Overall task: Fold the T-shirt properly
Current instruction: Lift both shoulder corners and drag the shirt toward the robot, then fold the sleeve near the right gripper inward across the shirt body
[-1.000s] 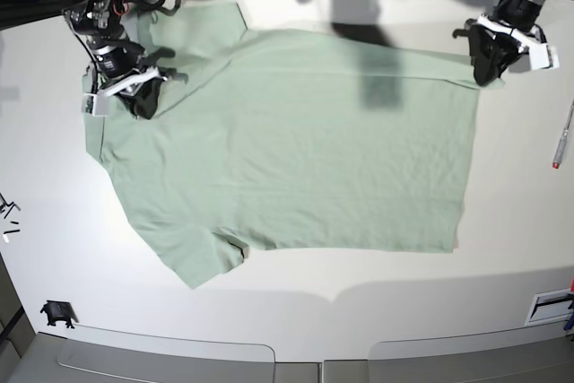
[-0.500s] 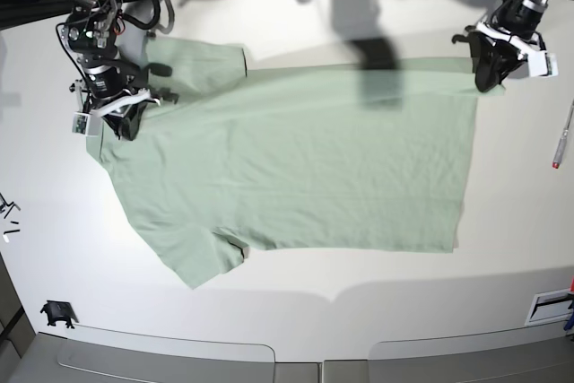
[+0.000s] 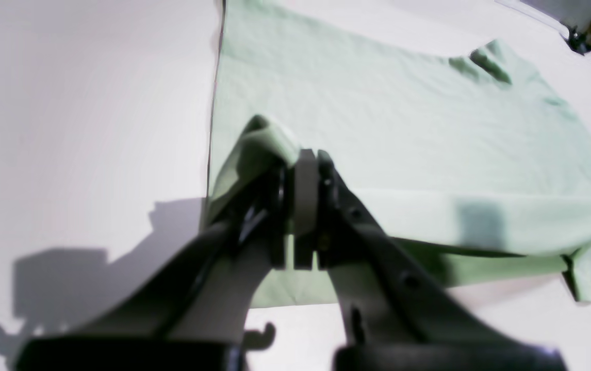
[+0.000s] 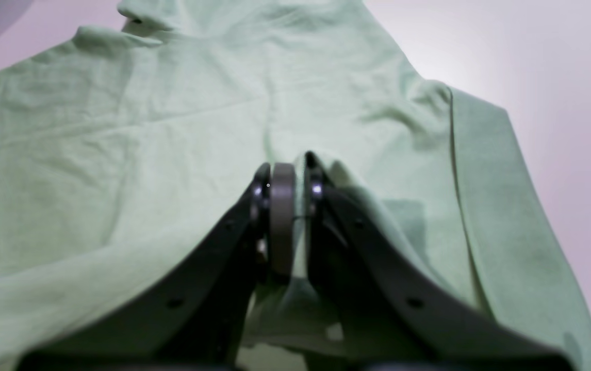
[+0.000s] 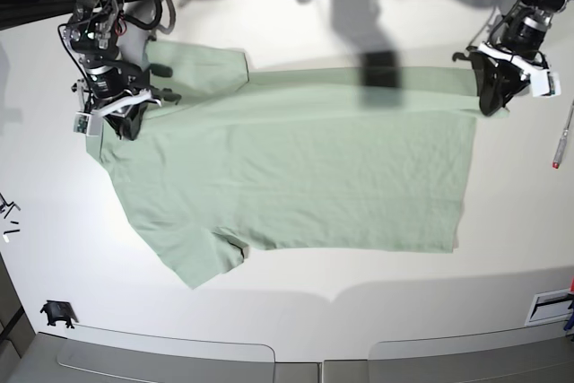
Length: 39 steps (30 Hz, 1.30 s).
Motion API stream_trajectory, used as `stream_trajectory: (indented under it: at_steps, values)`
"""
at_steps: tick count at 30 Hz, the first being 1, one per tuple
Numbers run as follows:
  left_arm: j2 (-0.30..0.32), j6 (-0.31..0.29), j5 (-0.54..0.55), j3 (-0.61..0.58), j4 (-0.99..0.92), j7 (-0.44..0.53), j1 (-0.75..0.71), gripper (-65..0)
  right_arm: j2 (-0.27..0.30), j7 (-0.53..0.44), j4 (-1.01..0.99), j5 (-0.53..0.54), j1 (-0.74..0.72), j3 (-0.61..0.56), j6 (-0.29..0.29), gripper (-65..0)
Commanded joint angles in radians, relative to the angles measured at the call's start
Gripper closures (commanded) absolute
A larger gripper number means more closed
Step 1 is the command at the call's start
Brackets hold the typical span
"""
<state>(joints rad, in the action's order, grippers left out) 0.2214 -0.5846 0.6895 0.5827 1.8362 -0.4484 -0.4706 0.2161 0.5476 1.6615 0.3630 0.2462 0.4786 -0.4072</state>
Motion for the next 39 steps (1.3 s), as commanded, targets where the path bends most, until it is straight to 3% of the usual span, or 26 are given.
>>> stream_trajectory:
  at_steps: [1, 9, 10, 11, 12, 13, 14, 19, 24, 29, 32, 36, 39]
  values:
    - [0.009, -0.007, 0.018, 0.005, 0.014, 0.032, 0.006, 0.0, 0.013, -0.032, 0.015, 0.007, -0.011, 0.004, -0.003, 0.0]
    - [0.009, -0.007, 0.018, 0.005, 0.015, 0.034, 0.008, 0.0, 0.014, -0.031, 0.015, 0.014, -0.011, 0.004, -0.004, 0.0]
    - [0.01, -0.007, 0.018, 0.005, 0.014, 0.032, 0.008, 0.0, 0.014, -0.031, 0.015, 0.013, -0.011, 0.004, -0.003, -2.5]
    - [0.01, -0.007, 0.018, 0.005, 0.014, 0.031, 0.008, -3.1, 0.014, -0.032, 0.015, 0.014, -0.011, 0.004, -0.003, -13.6]
    - [0.01, -0.007, 0.018, 0.005, 0.014, 0.031, 0.008, -13.3, 0.014, -0.033, 0.015, 0.014, -0.011, 0.004, -0.003, -23.9]
    - [0.01, -0.007, 0.018, 0.005, 0.014, 0.032, 0.008, -20.6, 0.014, -0.037, 0.015, 0.014, -0.014, 0.004, -0.003, -31.6]
    - [0.01, -0.007, 0.018, 0.005, 0.015, 0.037, 0.008, -23.4, 0.015, -0.04, 0.016, 0.014, -0.014, 0.004, -0.003, -35.4]
    - [0.026, -0.007, 0.017, 0.005, 0.015, 0.038, 0.008, -23.2, 0.015, -0.044, 0.021, 0.014, -0.014, 0.011, -0.003, -35.7]
    - [0.07, -0.007, 0.018, 0.052, 0.017, 0.021, 0.004, -23.2, 0.017, 0.077, 0.101, 0.026, -0.01, 0.084, -0.004, -35.5]
    - [0.14, -0.005, 0.018, 0.173, 0.021, 0.023, 0.003, -23.2, 0.077, 0.14, 0.16, 0.144, 0.066, 0.212, -0.008, -35.5]
    - [0.185, -0.003, 0.018, 0.263, 0.021, 0.023, 0.003, -23.2, 0.106, 0.201, 0.16, 0.251, 0.141, 0.27, -0.048, -35.5]
    - [0.212, -0.002, 0.018, 0.388, 0.021, 0.023, 0.003, -23.2, 0.089, 0.28, 0.16, 0.411, 0.256, 0.287, -0.117, -35.5]
    - [0.214, 0.002, 0.018, 0.467, 0.021, 0.024, 0.003, -23.3, 0.034, 0.277, 0.16, 0.426, 0.319, 0.287, -0.141, -35.5]
